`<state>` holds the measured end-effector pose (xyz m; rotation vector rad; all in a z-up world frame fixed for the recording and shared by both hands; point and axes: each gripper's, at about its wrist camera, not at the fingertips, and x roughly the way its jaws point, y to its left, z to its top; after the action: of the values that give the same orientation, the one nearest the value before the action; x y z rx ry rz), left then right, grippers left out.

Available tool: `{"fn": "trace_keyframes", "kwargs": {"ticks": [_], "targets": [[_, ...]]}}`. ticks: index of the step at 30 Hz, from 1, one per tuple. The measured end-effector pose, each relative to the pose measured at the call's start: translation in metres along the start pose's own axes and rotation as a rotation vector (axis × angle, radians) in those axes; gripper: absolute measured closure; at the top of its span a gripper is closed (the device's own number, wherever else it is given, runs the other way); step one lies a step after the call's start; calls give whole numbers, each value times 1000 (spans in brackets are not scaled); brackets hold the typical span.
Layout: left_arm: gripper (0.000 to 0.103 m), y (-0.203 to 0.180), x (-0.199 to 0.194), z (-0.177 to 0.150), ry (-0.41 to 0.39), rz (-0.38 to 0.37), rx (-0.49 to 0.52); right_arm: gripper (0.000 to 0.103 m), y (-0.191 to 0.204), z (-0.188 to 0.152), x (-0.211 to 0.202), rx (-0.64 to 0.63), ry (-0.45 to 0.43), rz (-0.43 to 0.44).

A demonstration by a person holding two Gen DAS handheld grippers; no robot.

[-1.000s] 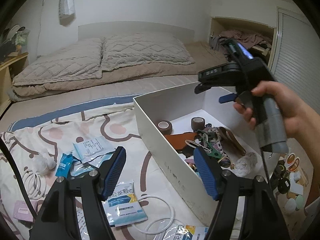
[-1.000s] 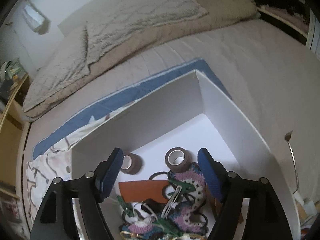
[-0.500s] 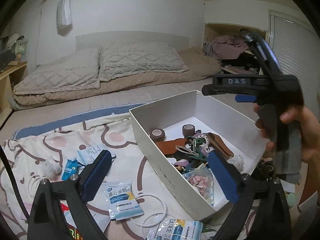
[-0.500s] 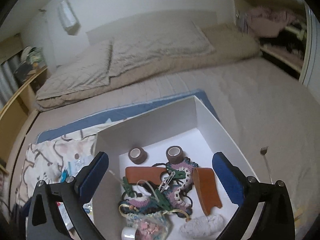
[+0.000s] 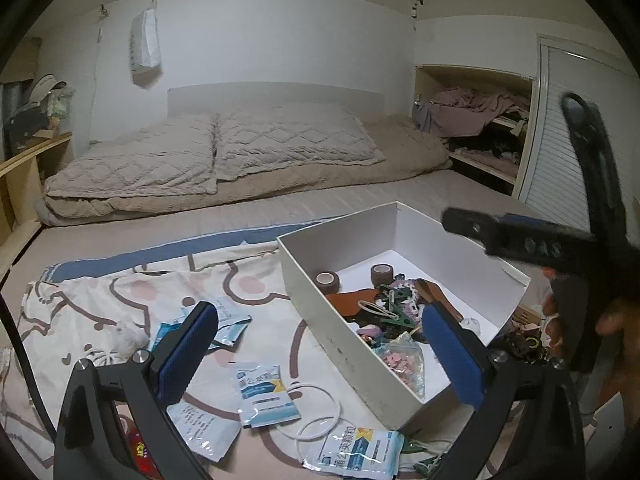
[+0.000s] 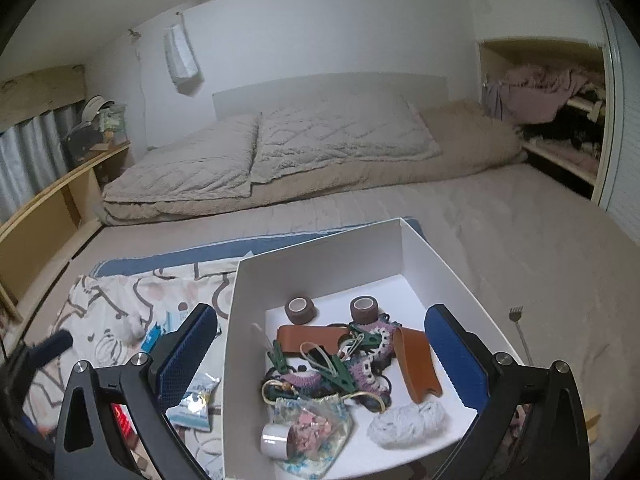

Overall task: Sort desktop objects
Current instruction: 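Move both tools away from the white box toward the items on the blanket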

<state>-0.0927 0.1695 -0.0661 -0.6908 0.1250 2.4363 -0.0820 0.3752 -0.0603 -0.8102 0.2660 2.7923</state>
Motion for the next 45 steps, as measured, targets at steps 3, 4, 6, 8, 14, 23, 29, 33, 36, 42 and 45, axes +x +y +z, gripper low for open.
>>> {"fn": "trace_keyframes", "kwargs": {"ticks": [3,4,6,8,14,23,29,33,36,42,45], "targets": [[1,5,-7,0,-4,4,-8,0,8,-6,-9,-23,-10,10],[1,6,-9,0,-6,5,-9,0,9,-7,-12,-27,-13,14],[1,9,-16,-1,-14,10,-11,0,14,-10,-18,-34,-30,17],[1,12,-23,-1,-23,14,-11,0,18,-13,-25,-37,-49,22],[1,29,-40,-2,-38,26,-31,0,36,-22,-40,-58,-78,54],[1,59,-66,-14,-67,90,-33,0,67,-42,-59,-62,-161,83],[1,80,-84,-24,-82,113,-47,0,84,-55,-61,-51,-174,106],[0,95,-91,-31,-77,127,-60,0,94,-67,-61,-51,-193,98],[0,105,-93,-38,-68,136,-66,0,100,-77,-59,-49,-192,107],[0,122,-95,-54,-58,159,-72,0,110,-96,-52,-54,-175,134],[0,131,-96,-63,-55,171,-78,0,116,-106,-48,-88,-160,132]]}}
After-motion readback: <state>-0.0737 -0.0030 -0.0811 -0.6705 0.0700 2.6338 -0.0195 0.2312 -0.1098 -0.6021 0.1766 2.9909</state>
